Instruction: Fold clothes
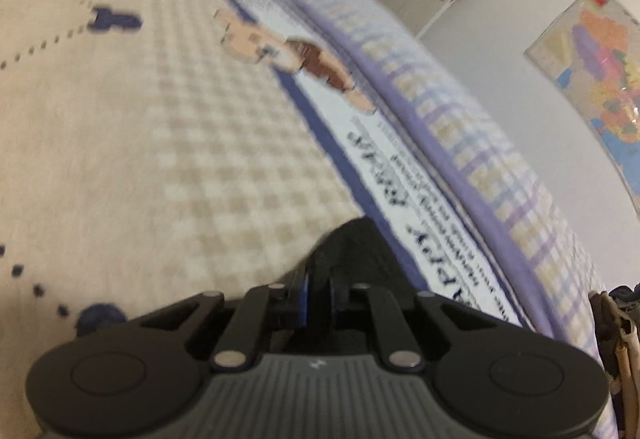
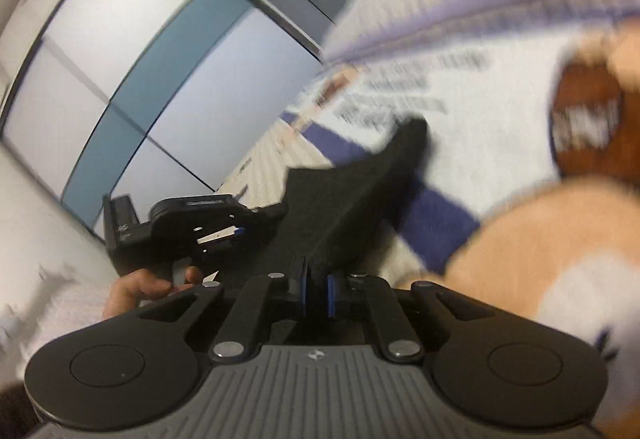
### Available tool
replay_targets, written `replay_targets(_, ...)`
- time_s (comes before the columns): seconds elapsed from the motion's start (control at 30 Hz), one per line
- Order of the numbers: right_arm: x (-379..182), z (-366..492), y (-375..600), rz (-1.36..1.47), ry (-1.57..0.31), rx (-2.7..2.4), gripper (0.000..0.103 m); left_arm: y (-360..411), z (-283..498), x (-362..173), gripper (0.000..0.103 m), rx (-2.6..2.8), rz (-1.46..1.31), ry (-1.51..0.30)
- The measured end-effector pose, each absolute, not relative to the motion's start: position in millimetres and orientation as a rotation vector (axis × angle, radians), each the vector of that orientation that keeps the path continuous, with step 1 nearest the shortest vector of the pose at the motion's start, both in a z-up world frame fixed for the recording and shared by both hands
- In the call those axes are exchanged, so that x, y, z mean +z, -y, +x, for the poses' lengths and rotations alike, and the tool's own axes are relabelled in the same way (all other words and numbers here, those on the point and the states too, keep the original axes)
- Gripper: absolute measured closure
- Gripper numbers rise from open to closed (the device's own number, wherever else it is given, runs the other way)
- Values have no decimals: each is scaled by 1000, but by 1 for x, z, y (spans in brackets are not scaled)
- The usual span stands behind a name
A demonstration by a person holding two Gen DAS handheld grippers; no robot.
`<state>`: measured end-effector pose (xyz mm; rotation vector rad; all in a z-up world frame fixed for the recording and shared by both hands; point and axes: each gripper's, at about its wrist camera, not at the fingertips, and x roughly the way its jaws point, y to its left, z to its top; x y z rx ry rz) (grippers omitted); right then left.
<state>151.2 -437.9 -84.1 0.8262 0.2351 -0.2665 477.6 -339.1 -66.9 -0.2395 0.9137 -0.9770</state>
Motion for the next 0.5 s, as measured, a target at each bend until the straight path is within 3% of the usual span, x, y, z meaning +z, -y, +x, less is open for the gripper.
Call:
replay_targets(0.2, -95, 151, 450, 821, -330, -369, 95, 343, 473, -78, 89, -955, -233, -829)
replay_targets(0.23, -93, 150, 450, 810, -328, -371, 92, 341, 472, -74, 87, -950, -240, -825)
replay_targets(0.33, -83, 144, 445, 722, -302, -437, 68, 333, 466, -57, 63, -943, -251, -792)
replay_targets(0.4, -76, 138, 443, 664, -266, -482, 52, 326, 454, -41, 60, -967, -218, -755)
replay_targets(0.5, -69, 139, 442, 615, -228, -482, 49, 309, 428, -19, 51, -995, -124, -700)
